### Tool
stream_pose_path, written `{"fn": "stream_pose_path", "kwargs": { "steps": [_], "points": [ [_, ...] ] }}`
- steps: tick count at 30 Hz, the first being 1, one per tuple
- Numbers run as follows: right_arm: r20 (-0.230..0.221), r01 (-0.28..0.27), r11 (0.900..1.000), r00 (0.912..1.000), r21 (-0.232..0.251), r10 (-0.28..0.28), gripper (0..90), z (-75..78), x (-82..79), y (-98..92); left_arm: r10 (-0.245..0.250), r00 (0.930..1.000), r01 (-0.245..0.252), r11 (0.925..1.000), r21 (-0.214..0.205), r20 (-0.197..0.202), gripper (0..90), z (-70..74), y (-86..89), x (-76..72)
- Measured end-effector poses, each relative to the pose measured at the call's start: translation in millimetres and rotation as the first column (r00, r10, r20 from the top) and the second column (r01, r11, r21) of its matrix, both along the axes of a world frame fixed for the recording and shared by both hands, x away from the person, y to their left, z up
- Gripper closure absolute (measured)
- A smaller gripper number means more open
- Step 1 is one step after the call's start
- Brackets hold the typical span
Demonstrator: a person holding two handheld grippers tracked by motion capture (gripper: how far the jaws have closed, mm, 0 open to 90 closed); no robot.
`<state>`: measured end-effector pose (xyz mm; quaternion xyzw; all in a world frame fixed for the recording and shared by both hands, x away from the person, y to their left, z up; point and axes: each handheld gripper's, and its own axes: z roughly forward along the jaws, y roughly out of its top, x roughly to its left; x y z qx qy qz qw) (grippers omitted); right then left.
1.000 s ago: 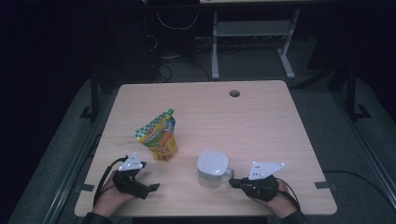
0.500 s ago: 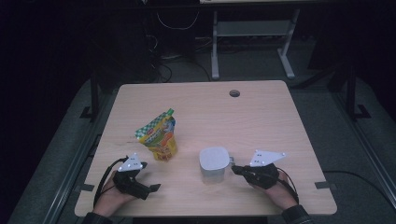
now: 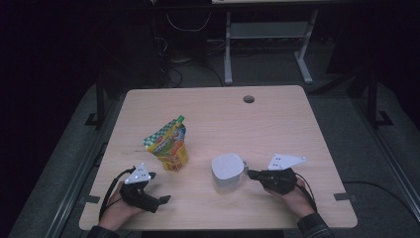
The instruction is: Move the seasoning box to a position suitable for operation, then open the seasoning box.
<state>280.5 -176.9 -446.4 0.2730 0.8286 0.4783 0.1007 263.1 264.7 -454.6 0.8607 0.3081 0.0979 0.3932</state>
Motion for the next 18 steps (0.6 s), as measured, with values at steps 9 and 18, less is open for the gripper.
{"fn": "stream_pose_path", "kwargs": {
  "steps": [9, 18],
  "points": [
    [0.004, 0.017, 0.9999, 0.9998, 0.001, -0.017, 89.6, 5.3, -8.4, -10.5, -0.016, 0.9999, 0.016, 0.9996, 0.022, -0.006, 0.0, 0.1, -1.7, -0.4],
    [0.010, 0.059, 0.9981, 0.9982, 0.018, -0.060, 89.7, 9.6, -8.5, -19.9, -0.026, 0.9996, 0.026, 0.9995, 0.015, -0.014, 0.0, 1.4, -4.6, -2.1]
  ]
}}
